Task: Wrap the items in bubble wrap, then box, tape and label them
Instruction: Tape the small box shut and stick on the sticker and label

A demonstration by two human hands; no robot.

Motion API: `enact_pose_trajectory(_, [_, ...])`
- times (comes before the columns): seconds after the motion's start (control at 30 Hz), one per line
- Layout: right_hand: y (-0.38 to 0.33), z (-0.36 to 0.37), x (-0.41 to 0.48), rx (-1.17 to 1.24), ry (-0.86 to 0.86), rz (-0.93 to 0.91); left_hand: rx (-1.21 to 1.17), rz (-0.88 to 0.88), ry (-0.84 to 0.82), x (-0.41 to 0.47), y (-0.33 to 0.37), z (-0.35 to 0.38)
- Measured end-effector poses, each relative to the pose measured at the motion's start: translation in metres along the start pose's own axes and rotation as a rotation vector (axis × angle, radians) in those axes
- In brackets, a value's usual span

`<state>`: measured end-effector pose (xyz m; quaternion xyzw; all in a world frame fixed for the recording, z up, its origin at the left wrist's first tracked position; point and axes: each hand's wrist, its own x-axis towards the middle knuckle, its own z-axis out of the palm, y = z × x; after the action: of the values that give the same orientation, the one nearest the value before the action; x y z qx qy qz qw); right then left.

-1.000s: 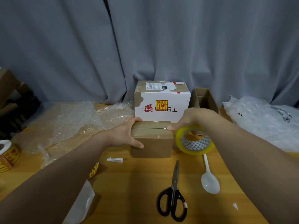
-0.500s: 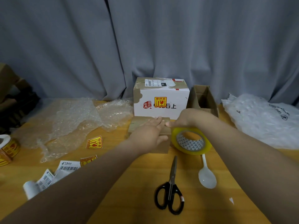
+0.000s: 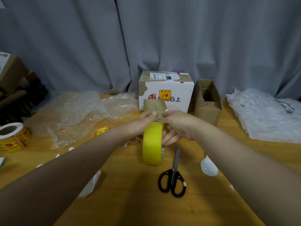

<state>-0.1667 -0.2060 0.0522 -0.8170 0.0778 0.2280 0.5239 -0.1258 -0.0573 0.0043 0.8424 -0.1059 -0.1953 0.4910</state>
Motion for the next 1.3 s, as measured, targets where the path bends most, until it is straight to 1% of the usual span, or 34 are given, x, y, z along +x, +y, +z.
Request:
enact_pose_trajectory(0.07, [-0.002, -0.005, 0.002, -0.024, -0.038, 0.017, -0.112, 0.021, 0.027, 0.002, 0.003, 0.003])
enact_pose_trajectory(0.13, [-0.005, -0.009, 0.006, -0.180, 0.012, -0.009, -0.161, 0.027, 0.074, 0.007, 0.008, 0.003])
enact_pose_trajectory(0.17, [-0.007, -0.013, 0.010, -0.339, 0.095, -0.076, -0.141, 0.028, 0.082, 0.008, 0.011, 0.002])
enact_pose_trajectory(0.23, [-0.005, -0.023, 0.025, -0.748, 0.374, -0.316, -0.052, 0.055, 0.064, 0.009, 0.014, -0.004])
enact_pose_trajectory(0.27, [-0.002, -0.026, 0.032, -0.892, 0.459, -0.437, -0.004, 0.080, 0.051, 0.008, 0.016, -0.007])
enact_pose_trajectory(0.3, [0.001, -0.027, 0.038, -0.956, 0.444, -0.521, 0.048, 0.117, 0.045, 0.008, 0.017, -0.009])
enact_pose_trajectory(0.33, [0.005, -0.027, 0.044, -0.969, 0.362, -0.562, 0.088, 0.160, 0.047, 0.006, 0.020, -0.011])
enact_pose_trajectory(0.37, [0.010, -0.026, 0.050, -0.955, 0.263, -0.557, 0.126, 0.186, 0.069, 0.004, 0.022, -0.011])
enact_pose_trajectory(0.4, [0.014, -0.024, 0.056, -0.943, 0.192, -0.524, 0.169, 0.199, 0.107, 0.003, 0.024, -0.012])
enact_pose_trajectory(0.43, [0.017, -0.021, 0.062, -0.936, 0.162, -0.481, 0.225, 0.202, 0.134, 0.003, 0.024, -0.012])
enact_pose_trajectory(0.57, [0.013, -0.009, 0.080, -0.923, 0.263, -0.355, 0.478, 0.144, 0.136, -0.001, 0.012, -0.017])
enact_pose_trajectory(0.67, [0.003, 0.004, 0.085, -0.924, 0.331, -0.200, 0.566, 0.203, 0.249, -0.001, 0.010, -0.025])
enact_pose_trajectory(0.73, [-0.005, 0.008, 0.090, -0.957, 0.347, -0.093, 0.754, 0.256, 0.271, 0.003, 0.012, -0.031])
enact_pose_trajectory(0.8, [-0.011, 0.008, 0.094, -0.989, 0.338, -0.047, 0.873, 0.280, 0.269, 0.005, 0.016, -0.035])
enact_pose_trajectory(0.93, [-0.004, 0.002, 0.097, -0.954, 0.349, -0.060, 0.874, 0.235, 0.226, 0.002, 0.013, -0.038])
enact_pose_trajectory(1.07, [0.003, 0.001, 0.095, -0.950, 0.382, -0.076, 1.036, 0.217, 0.129, -0.001, 0.017, -0.041])
enact_pose_trajectory(1.17, [0.003, 0.001, 0.094, -0.955, 0.384, -0.098, 1.093, 0.216, 0.107, -0.001, 0.023, -0.046])
enact_pose_trajectory(1.23, [0.005, 0.001, 0.093, -0.965, 0.394, -0.107, 1.051, 0.222, 0.107, -0.002, 0.023, -0.045])
enact_pose_trajectory(1.3, [0.008, -0.004, 0.091, -0.970, 0.396, -0.123, 0.939, 0.226, 0.142, -0.002, 0.019, -0.041])
